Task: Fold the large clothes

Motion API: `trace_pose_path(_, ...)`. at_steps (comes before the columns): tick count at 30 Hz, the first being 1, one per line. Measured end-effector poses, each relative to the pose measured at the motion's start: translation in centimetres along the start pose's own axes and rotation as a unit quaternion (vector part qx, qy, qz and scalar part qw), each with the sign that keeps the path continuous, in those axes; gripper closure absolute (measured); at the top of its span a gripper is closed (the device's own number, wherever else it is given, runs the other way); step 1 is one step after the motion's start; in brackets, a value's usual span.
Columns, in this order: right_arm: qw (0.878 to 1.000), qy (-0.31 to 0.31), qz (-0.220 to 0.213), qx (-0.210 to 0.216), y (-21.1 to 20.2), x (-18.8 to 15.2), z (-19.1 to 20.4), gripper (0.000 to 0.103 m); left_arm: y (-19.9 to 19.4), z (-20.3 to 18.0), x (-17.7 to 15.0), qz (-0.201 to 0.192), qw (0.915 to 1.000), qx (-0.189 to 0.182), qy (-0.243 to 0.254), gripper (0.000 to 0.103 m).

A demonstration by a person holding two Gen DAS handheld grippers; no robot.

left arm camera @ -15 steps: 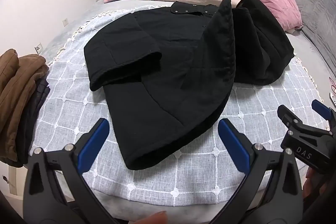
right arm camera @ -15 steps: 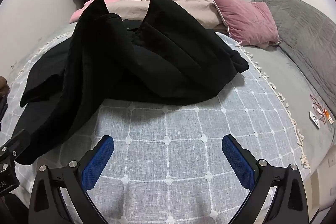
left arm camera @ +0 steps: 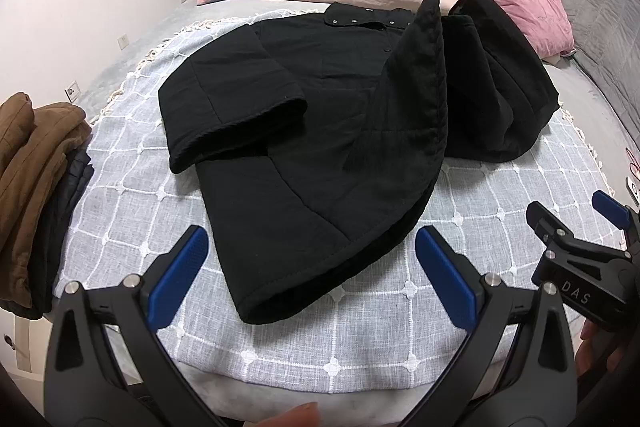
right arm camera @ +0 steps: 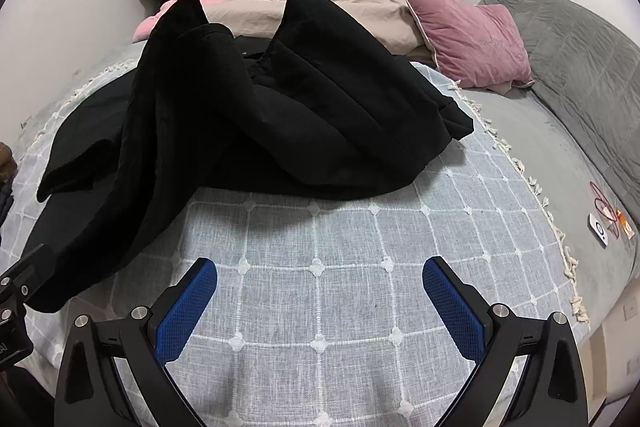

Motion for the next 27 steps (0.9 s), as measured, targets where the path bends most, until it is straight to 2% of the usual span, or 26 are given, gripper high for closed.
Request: trace_pose_path(27,1.000,-0.004,0.005,-0.001,0.28,-0.33,-0.11,0.000,0.46,0.12,0.09,-0.006,0.9999,0.008,0.004,0.000)
Point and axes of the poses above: each gripper's, at about its wrist camera, not at the fingertips, and y roughly the way its jaws point, z to its left, x to its top, the point moved 9 cm from there along y, roughly the way its jaws point, and after that the axes turned 1 degree about -z, right-handed, at the moved point
